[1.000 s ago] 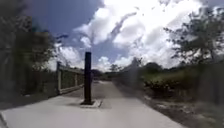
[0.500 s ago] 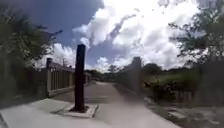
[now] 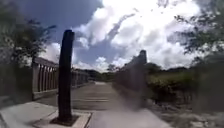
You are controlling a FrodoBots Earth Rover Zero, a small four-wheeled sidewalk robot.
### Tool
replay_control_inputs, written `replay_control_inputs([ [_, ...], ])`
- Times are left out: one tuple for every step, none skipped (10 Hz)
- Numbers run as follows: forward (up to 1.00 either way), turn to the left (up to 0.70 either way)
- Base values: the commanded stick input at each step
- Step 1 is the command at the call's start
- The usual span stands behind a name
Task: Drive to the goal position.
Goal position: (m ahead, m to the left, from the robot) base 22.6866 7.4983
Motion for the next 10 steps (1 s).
replay_control_inputs([
  [1.0, 0.0],
  [1.0, 0.0],
  [1.0, 0.13],
  [1.0, 0.37],
  [1.0, 0.4],
  [1.0, 0.4],
  [1.0, 0.4],
  [1.0, 0.4],
  [1.0, 0.35],
  [1.0, 0.18],
])
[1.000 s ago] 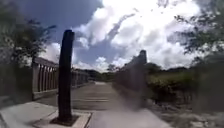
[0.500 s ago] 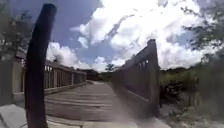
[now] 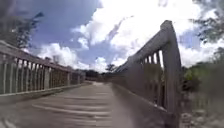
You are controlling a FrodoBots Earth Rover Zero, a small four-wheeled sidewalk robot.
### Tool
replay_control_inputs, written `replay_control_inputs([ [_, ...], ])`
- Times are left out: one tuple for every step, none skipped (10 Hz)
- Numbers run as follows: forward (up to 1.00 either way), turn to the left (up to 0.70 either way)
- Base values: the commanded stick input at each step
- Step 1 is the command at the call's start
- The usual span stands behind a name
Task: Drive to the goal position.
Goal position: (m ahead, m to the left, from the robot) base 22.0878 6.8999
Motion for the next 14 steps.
replay_control_inputs([
  [1.0, 0.03],
  [1.0, 0.0],
  [1.0, 0.0],
  [1.0, 0.17],
  [1.0, 0.36],
  [1.0, 0.4],
  [1.0, 0.09],
  [1.0, 0.0],
  [1.0, 0.0],
  [1.0, 0.0],
  [1.0, 0.0],
  [1.0, 0.0],
  [1.0, 0.0],
  [1.0, 0.0],
])
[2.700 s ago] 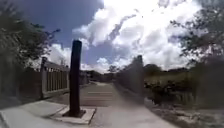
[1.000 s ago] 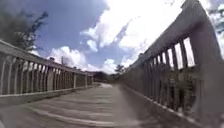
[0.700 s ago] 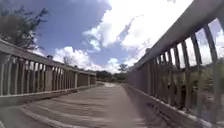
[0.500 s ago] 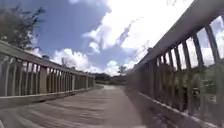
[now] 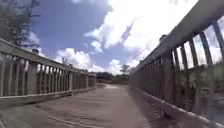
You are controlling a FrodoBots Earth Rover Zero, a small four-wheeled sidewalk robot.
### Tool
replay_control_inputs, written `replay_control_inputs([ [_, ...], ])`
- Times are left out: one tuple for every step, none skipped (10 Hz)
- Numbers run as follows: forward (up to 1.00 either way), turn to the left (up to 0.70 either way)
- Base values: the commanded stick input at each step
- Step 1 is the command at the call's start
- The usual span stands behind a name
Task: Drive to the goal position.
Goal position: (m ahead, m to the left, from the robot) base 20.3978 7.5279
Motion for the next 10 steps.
replay_control_inputs([
  [1.0, 0.0],
  [1.0, 0.0],
  [1.0, 0.0],
  [1.0, 0.0],
  [1.0, 0.0],
  [1.0, 0.0],
  [1.0, 0.0],
  [1.0, 0.0],
  [1.0, 0.0],
  [1.0, 0.0],
])
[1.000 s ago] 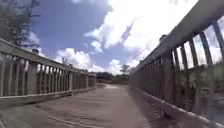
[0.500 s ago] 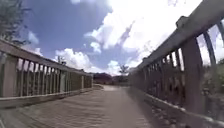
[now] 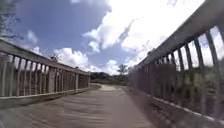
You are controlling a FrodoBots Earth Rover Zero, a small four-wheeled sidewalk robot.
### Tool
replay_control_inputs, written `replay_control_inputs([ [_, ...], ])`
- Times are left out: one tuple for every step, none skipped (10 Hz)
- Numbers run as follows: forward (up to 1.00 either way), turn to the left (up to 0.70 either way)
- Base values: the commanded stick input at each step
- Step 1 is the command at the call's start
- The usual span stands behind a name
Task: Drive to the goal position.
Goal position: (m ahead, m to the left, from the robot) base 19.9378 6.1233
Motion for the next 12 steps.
replay_control_inputs([
  [1.0, 0.0],
  [1.0, 0.0],
  [1.0, 0.0],
  [1.0, 0.0],
  [1.0, 0.0],
  [1.0, 0.0],
  [1.0, 0.0],
  [1.0, 0.0],
  [1.0, 0.0],
  [1.0, 0.0],
  [1.0, 0.0],
  [1.0, 0.0],
])
